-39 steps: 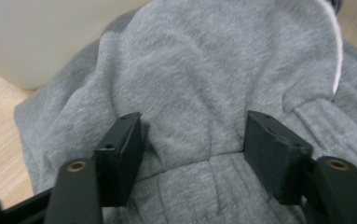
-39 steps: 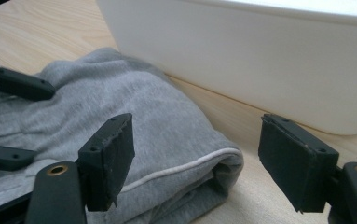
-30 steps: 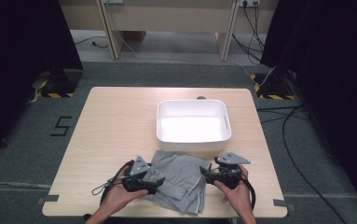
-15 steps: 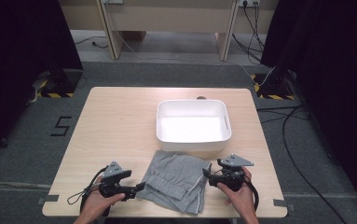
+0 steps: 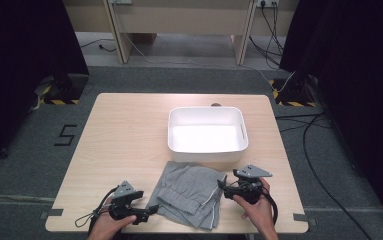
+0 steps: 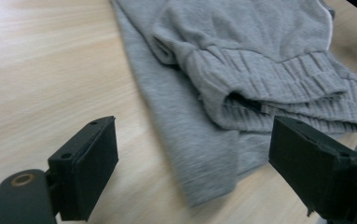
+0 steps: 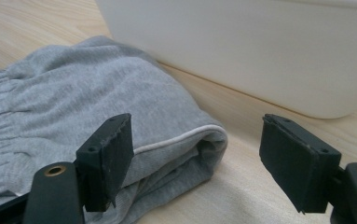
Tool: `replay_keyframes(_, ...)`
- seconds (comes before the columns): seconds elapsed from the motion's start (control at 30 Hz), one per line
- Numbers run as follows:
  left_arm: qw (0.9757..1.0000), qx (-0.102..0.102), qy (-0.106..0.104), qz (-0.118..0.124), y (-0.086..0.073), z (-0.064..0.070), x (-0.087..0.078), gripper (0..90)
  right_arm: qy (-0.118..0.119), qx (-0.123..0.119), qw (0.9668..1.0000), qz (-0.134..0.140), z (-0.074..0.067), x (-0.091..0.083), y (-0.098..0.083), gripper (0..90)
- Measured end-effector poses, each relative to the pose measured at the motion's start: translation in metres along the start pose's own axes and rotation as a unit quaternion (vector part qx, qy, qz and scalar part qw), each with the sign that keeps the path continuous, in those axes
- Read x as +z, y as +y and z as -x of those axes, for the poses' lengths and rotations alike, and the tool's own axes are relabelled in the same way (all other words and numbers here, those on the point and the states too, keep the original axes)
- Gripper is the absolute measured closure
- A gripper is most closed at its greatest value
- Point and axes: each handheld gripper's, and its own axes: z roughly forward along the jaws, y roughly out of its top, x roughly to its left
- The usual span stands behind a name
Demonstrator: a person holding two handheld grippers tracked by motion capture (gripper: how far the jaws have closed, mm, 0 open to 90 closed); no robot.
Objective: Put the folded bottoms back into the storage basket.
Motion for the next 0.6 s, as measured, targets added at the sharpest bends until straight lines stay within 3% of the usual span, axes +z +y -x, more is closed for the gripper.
replay_keyframes(0.1,0.9999,0.006,-0.001,-0.014,-0.002,0.005,0.009,14.9,0.002,0.005,1.0000,0.000,-0.002,-0.001,0.000,26.7)
replay_keyframes(0.27,0.9998,0.004,-0.016,-0.006,0.001,0.011,0.019,14.7,0.004,0.005,1.0000,-0.006,-0.002,0.002,0.000,26.6)
replay_keyframes(0.37,0.9998,0.017,-0.010,-0.008,0.003,0.015,0.024,15.0,0.006,0.006,1.0000,-0.005,-0.002,0.003,0.000,26.6)
replay_keyframes(0.53,0.9994,0.025,-0.024,-0.008,0.008,0.024,0.034,26.0,0.010,0.000,0.9999,-0.006,-0.004,0.006,0.002,26.6)
replay_keyframes(0.6,0.9990,0.040,-0.018,-0.008,0.010,0.028,0.039,30.2,0.010,-0.001,0.9999,-0.007,-0.004,0.007,0.002,26.7)
